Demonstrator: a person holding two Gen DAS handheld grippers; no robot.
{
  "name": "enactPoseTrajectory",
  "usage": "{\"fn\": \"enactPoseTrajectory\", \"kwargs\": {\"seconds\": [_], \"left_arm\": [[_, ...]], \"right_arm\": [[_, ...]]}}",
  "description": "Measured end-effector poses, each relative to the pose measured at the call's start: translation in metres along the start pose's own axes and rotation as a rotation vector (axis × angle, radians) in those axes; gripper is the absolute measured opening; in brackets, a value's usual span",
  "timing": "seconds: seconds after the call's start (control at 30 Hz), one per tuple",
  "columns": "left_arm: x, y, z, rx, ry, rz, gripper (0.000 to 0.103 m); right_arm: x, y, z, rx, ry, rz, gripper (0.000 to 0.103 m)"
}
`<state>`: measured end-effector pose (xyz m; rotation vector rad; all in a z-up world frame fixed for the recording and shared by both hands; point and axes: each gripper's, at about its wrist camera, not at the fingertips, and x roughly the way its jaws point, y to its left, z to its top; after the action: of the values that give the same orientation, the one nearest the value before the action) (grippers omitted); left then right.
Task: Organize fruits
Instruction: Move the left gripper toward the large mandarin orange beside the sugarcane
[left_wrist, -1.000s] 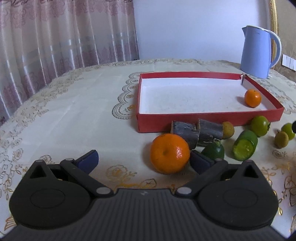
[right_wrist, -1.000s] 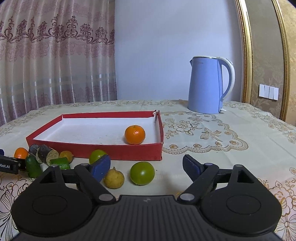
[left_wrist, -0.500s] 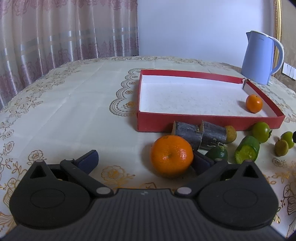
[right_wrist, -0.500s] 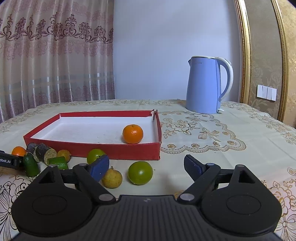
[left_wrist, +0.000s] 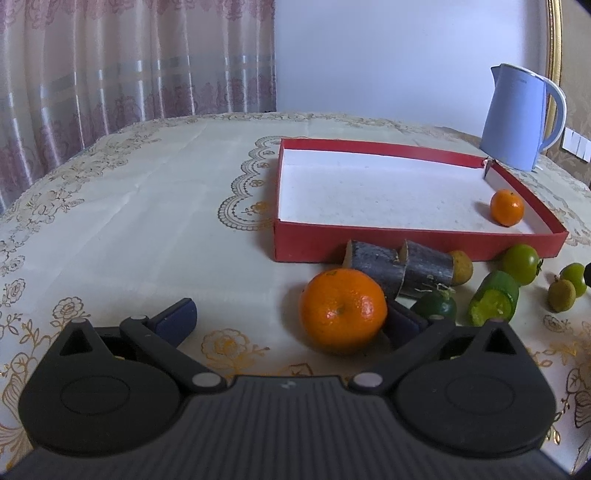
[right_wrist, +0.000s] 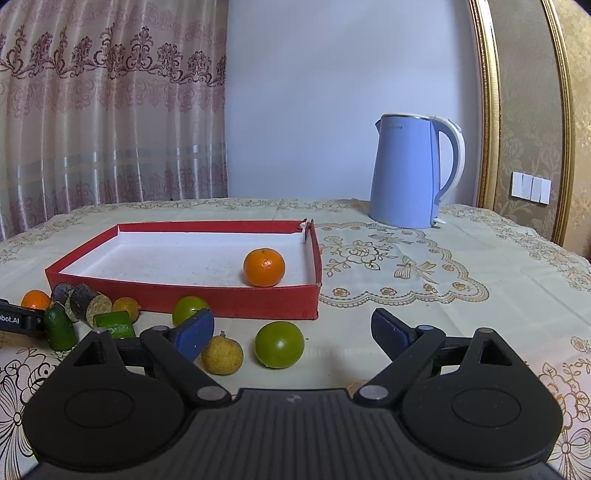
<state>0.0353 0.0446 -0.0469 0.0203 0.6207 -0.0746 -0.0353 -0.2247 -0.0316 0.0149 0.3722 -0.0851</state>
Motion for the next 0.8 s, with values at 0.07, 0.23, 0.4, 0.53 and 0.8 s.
{"fn": "enactPoseTrajectory", "kwargs": {"seconds": [0.07,0.23,0.4,0.53,0.8], "left_arm": [[0.000,-0.001,0.000,0.004,0.002,0.008,0.103],[0.001,0.000,0.000,0.008,0.014,-0.008,0.103],[-0.003,-0.006,-0.003,0.053,-0.018,0.018,0.101],[-0.009,-0.013,-0.005,0.098,-0.049,0.008,0.087],[-0.015,-0.020,-0.005,0.119,-0.053,-0.080,0.043]], "right_arm": [[0.000,0.000,0.000,0.000,-0.002,0.000,0.093],[0.000,0.000,0.000,0.000,-0.002,0.001,0.093],[0.000,0.000,0.000,0.000,-0.002,-0.004,0.093],[0.001,0.001,0.000,-0.005,0.004,-0.004,0.093],[0.004,0.001,0.001,-0.004,0.009,-0.007,0.093]]}}
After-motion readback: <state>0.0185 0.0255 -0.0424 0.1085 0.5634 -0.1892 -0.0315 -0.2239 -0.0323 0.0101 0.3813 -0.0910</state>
